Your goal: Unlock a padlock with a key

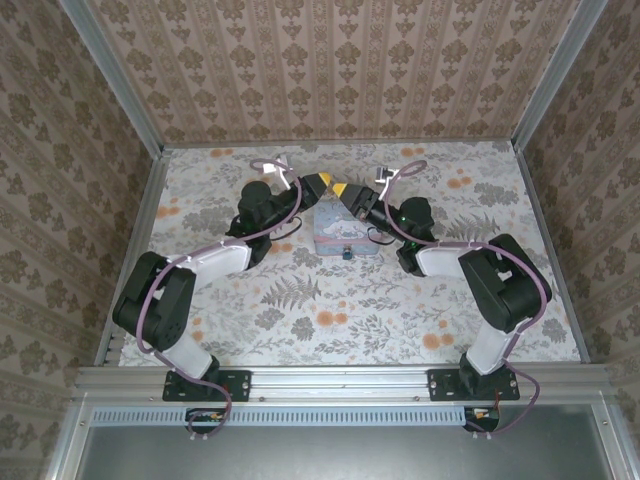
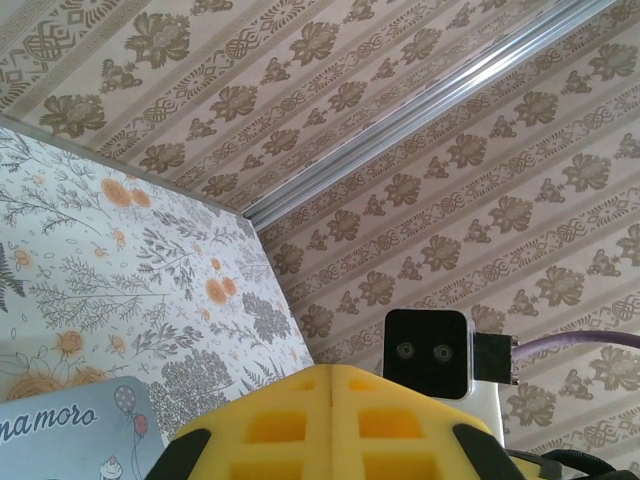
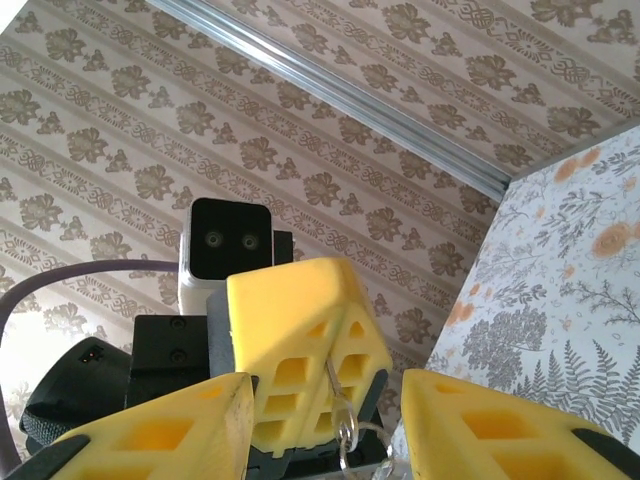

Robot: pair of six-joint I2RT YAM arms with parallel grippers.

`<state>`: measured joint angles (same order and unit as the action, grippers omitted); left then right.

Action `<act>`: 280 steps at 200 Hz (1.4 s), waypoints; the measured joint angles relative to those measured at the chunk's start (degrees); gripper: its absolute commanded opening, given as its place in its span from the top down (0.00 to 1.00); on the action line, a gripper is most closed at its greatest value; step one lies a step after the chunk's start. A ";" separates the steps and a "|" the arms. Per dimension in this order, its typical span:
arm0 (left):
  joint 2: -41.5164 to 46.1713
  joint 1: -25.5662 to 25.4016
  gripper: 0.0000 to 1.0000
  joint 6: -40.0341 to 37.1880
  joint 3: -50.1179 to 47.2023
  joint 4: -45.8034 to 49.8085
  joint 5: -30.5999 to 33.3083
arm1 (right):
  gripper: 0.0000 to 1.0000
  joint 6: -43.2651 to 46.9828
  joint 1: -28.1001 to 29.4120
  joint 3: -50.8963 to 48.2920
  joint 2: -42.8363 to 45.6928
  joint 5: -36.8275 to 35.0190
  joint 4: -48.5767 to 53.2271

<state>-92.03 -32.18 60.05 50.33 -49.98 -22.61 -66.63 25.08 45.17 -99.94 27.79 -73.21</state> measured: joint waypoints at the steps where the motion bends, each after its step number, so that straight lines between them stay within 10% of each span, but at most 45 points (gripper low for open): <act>1: 0.00 0.00 1.00 0.00 0.00 0.00 0.02 | 0.56 0.00 0.00 0.00 -0.02 0.00 0.00; 280: -0.26 -0.85 1.00 0.39 -0.85 -1.49 2.99 | 1.00 -0.33 1.22 0.76 -2.25 0.07 -0.52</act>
<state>-92.29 -33.04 60.45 49.47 -51.46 -19.62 -66.96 26.30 45.93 -102.19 27.86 -73.73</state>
